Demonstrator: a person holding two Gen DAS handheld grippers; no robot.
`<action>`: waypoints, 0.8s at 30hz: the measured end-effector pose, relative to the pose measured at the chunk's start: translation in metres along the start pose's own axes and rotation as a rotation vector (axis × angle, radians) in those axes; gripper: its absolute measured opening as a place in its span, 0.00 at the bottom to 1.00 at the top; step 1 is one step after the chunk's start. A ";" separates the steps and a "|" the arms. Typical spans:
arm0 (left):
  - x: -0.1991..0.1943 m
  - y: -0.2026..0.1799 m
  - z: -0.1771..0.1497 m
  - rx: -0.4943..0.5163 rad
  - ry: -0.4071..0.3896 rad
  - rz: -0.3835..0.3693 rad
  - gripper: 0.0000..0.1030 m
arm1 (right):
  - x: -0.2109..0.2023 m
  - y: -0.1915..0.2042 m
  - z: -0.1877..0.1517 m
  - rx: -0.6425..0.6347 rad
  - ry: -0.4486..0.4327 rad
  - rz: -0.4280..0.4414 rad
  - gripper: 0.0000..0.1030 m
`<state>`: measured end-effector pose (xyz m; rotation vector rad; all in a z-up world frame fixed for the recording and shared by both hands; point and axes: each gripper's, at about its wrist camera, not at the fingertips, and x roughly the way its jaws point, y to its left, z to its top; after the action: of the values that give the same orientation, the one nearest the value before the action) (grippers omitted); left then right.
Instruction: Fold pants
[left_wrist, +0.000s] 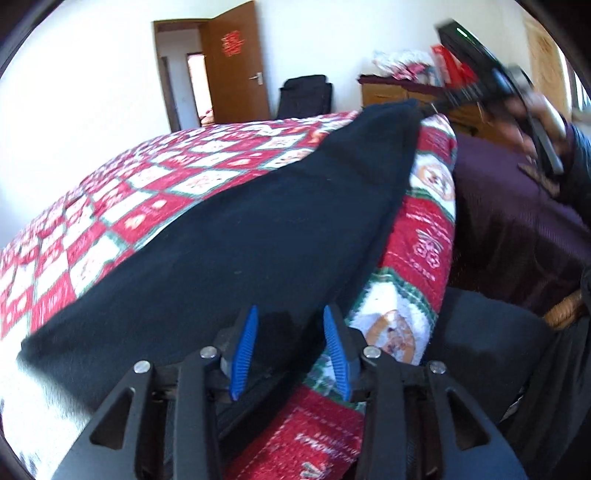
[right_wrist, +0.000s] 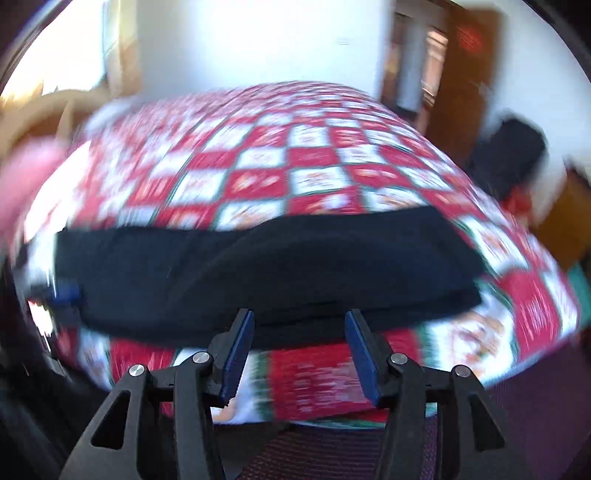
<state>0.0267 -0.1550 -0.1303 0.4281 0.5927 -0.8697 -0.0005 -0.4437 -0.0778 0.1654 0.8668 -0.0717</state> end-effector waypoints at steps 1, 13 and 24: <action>0.003 -0.003 0.001 0.022 0.009 0.010 0.39 | -0.003 -0.013 0.003 0.060 -0.016 -0.008 0.52; 0.015 -0.010 0.011 0.072 0.022 0.029 0.43 | 0.001 -0.082 0.003 0.371 -0.092 0.022 0.49; 0.011 -0.007 0.019 0.042 0.004 -0.012 0.08 | 0.018 -0.097 0.013 0.393 -0.140 0.052 0.13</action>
<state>0.0327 -0.1764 -0.1235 0.4648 0.5816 -0.8945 0.0079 -0.5413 -0.0943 0.5446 0.7009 -0.2028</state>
